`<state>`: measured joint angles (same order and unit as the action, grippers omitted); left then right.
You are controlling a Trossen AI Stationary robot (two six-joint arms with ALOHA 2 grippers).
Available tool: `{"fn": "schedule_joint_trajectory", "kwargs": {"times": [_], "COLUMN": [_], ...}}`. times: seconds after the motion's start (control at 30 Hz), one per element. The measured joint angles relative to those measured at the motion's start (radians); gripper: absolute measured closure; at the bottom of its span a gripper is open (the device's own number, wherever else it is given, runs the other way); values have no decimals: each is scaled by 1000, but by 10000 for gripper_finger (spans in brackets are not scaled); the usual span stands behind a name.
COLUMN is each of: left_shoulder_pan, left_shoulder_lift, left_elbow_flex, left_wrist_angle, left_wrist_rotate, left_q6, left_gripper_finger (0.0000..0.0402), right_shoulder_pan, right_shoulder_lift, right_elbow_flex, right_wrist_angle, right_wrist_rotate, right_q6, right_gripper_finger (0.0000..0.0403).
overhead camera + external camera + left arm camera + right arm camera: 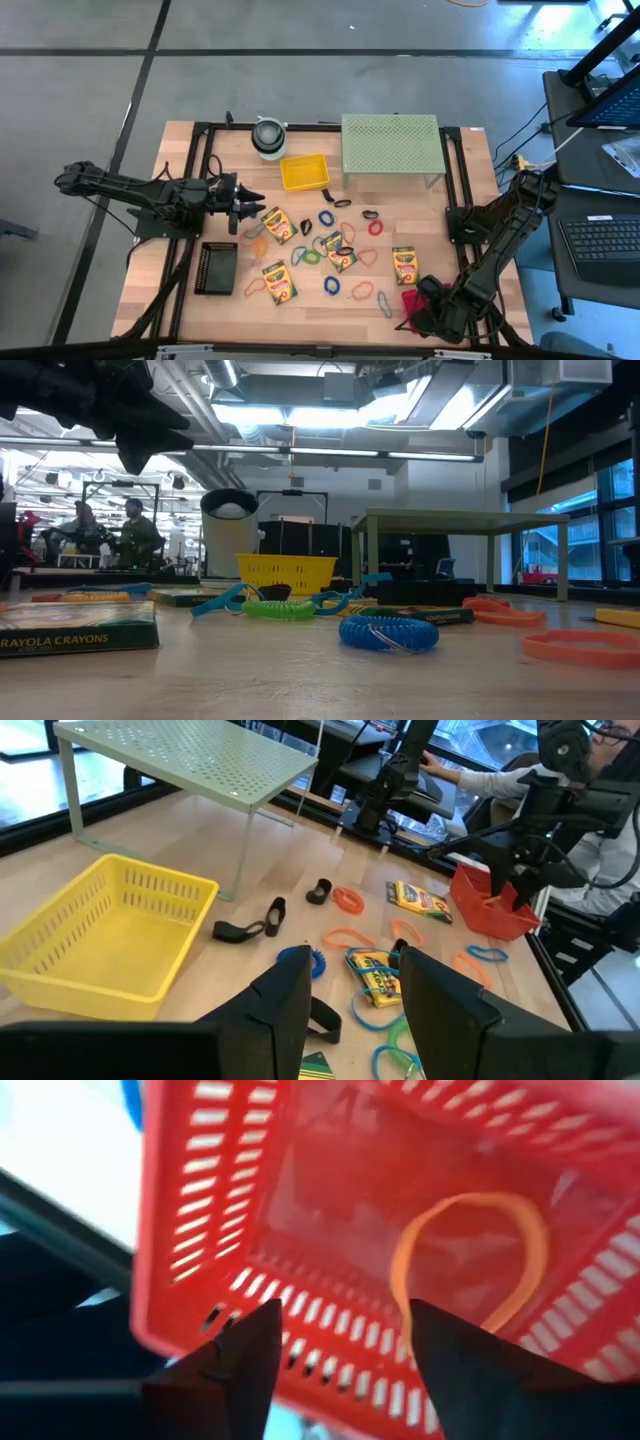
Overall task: Pick & Place Office Desk Supplies
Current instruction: Put the orange rubber band into the red bin, then put the crayon box into the yellow bin
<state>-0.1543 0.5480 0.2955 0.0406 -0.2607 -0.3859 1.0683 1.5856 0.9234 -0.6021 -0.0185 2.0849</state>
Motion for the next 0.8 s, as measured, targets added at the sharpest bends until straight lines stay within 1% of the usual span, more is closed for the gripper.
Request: {"fn": "schedule_joint_trajectory", "kwargs": {"times": [0.07, 0.2, 0.3, 0.33, 0.4, 0.43, 0.5, 0.53, 0.57, 0.63, 0.73, 0.8], "left_shoulder_pan": [0, 0, 0, 0, 0, 0, 0, 0, 0, 0, 0, 0], "left_shoulder_lift": [0, 0, 0, 0, 0, 0, 0, 0, 0, 0, 0, 0], "left_elbow_flex": [0, 0, 0, 0, 0, 0, 0, 0, 0, 0, 0, 0], "left_wrist_angle": [0, 0, 0, 0, 0, 0, 0, 0, 0, 0, 0, 0], "left_wrist_rotate": [-1, -9, -9, -9, -10, -10, -10, -9, -9, -9, -8, -8], "left_q6": [13, 18, 16, 16, 16, 16, 15, 15, 12, 8, 4, 5], "left_gripper_finger": [254, 254, 254, 254, 254, 254, 254, 254, 254, 254, 254, 254], "right_shoulder_pan": [0, -4, -5, -5, -11, -12, -14, -13, -11, -8, -15, -14], "right_shoulder_lift": [0, -1, -1, -2, -2, -2, 8, 17, 19, 15, 16, 16], "right_elbow_flex": [2, 39, 74, 77, 77, 78, 80, 78, 77, 79, 78, 78], "right_wrist_angle": [19, -17, -128, -140, -113, -105, -130, -140, -140, -139, -176, -172], "right_wrist_rotate": [1, 23, 22, 22, 22, 2, -102, -134, -139, -115, -106, -66], "right_q6": [30, 41, 69, 78, 57, 46, 14, 0, 3, 29, 35, 46], "right_gripper_finger": [164, 161, 169, 173, 182, 187, 198, 203, 209, 219, 234, 244]}}
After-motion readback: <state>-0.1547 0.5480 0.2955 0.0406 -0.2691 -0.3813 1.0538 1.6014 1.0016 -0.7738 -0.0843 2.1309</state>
